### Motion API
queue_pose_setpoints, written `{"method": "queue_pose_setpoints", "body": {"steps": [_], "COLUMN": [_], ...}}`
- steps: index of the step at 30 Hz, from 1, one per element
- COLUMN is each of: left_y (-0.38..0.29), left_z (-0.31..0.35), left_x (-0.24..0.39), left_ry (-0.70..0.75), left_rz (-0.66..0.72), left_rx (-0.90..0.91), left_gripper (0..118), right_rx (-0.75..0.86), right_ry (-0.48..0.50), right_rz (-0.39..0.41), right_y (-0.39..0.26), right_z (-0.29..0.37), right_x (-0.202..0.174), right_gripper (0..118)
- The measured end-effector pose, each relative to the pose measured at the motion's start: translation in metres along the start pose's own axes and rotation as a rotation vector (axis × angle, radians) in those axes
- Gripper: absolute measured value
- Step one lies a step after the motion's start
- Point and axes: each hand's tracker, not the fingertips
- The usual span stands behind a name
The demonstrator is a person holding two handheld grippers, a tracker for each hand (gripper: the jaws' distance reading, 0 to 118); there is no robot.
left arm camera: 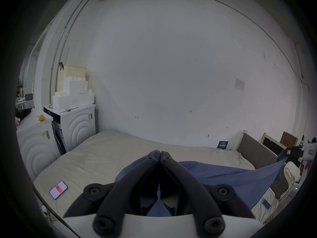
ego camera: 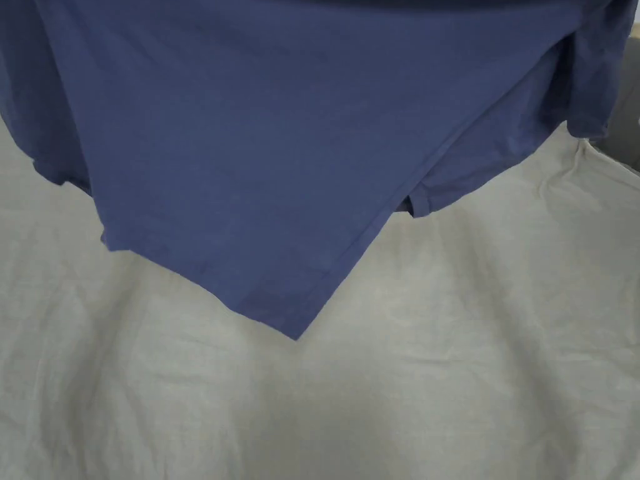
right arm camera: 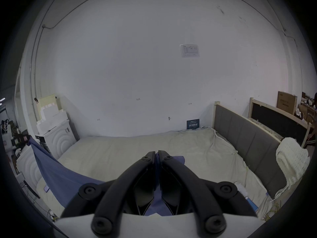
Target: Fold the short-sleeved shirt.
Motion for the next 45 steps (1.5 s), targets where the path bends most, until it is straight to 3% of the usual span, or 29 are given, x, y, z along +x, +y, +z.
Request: {"method": "queue_pose_setpoints", "body": {"steps": [6, 16, 22, 24, 27, 36, 45], "left_y": [0.015, 0.002, -0.041, -0.067, -0.119, -0.278, -0.366], "left_z": [-0.069, -0.203, -0.26, -0.274, -0.291, -0.274, -0.185], "left_x": [0.044, 0.099, 0.112, 0.114, 0.111, 0.07, 0.032], "left_ry": [0.139, 0.293, 0.298, 0.297, 0.295, 0.218, 0.169], "left_rz": [-0.229, -0.319, -0.334, -0.36, -0.433, -0.433, -0.488], "left_rx": [-0.042, -0.01, 0.002, -0.014, -0.1, -0.431, -0.529], "left_gripper": [0, 0, 0, 0, 0, 0, 0], "right_rx": [-0.03, 0.013, 0.016, -0.07, -0.145, -0.406, -0.518], "right_ry": [-0.061, -0.179, -0.224, -0.231, -0.226, -0.21, -0.166], "right_rz": [0.006, -0.041, -0.037, -0.003, -0.038, -0.103, -0.176], "right_y": [0.029, 0.055, 0.007, -0.017, -0.067, -0.225, -0.323], "right_z": [-0.053, -0.169, -0.218, -0.237, -0.256, -0.258, -0.182], "right_x": [-0.008, -0.011, -0.001, 0.002, 0.011, 0.035, 0.047], "right_gripper": [3, 3, 3, 3, 3, 3, 3]}}
